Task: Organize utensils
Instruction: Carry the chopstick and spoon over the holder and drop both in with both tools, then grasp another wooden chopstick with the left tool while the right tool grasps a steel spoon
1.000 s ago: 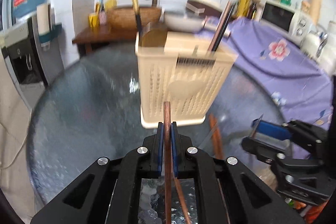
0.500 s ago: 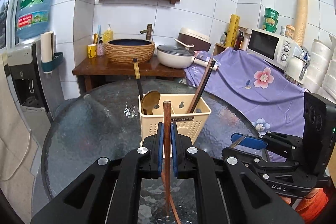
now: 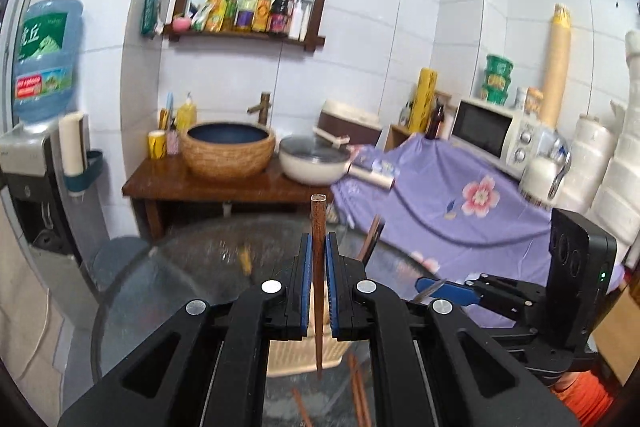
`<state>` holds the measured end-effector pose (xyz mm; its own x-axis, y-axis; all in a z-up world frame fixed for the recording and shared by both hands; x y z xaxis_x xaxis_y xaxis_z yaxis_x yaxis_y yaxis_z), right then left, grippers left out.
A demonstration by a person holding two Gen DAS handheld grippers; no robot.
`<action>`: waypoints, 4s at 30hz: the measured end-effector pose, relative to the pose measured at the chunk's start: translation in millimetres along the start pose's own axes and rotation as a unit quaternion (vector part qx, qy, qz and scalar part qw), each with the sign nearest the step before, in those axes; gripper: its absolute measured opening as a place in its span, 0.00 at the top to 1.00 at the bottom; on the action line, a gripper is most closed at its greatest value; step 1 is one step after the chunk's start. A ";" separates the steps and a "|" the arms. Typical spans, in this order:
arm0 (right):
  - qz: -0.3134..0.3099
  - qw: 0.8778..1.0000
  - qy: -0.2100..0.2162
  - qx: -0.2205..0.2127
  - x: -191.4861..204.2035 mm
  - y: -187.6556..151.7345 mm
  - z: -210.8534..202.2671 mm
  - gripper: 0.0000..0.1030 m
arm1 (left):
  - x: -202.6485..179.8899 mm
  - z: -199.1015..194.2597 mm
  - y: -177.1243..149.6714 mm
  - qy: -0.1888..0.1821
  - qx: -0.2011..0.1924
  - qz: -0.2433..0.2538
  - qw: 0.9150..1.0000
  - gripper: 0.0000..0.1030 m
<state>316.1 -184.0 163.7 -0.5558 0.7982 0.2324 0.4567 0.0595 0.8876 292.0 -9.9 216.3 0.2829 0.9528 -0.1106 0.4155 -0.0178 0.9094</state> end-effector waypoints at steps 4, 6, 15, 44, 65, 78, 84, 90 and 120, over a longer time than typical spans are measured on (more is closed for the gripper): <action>0.000 0.999 -0.012 -0.032 -6.7 42.6 0.0 0.63 | -2.0 4.9 37.7 0.003 -0.025 0.003 1.000 0.94; 0.000 0.999 -0.028 -0.043 -12.3 55.0 4.5 0.63 | -2.2 10.9 45.3 0.016 -0.036 0.001 0.999 0.94; 0.015 0.998 -0.061 -0.004 -42.7 14.2 63.8 0.63 | -0.6 67.2 3.2 0.059 -0.002 0.009 0.998 0.93; 0.091 0.991 -0.087 0.044 -85.2 -92.3 51.9 0.36 | 11.4 62.7 -134.7 0.102 0.064 0.020 0.993 0.17; 0.335 0.930 -0.014 0.151 -149.3 -199.6 101.3 0.51 | 7.4 83.8 -262.7 0.091 0.215 0.048 0.971 0.34; 0.412 0.905 0.013 0.107 -179.8 -204.7 110.8 0.73 | 3.4 95.8 -270.5 0.086 0.234 0.042 0.968 0.48; 0.415 0.904 0.035 0.099 -180.1 -199.9 120.1 0.90 | 0.3 101.0 -270.8 0.087 0.237 0.043 0.967 0.50; 0.389 0.916 0.046 0.087 -170.2 -183.9 110.7 0.94 | 2.4 109.9 -267.6 0.086 0.244 0.032 0.965 0.59; 0.262 0.946 -0.107 0.161 -168.6 -171.9 130.5 0.53 | -1.5 146.7 -257.0 0.105 0.267 0.060 0.956 0.90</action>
<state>421.9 -250.6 -79.9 -0.0576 0.8700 0.4896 0.8377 -0.2246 0.4977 311.7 -51.3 -76.0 0.2001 0.9730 0.1149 0.7888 -0.2295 0.5702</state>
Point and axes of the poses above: each gripper's, at about its wrist camera, not at the fingertips, and z roughly the way its jaws point, x to its left, y to its top, the point moved 3 cm from there along z, roughly the way its jaws point, and after that the axes turned 7 degrees about y, right-handed, at the moved point
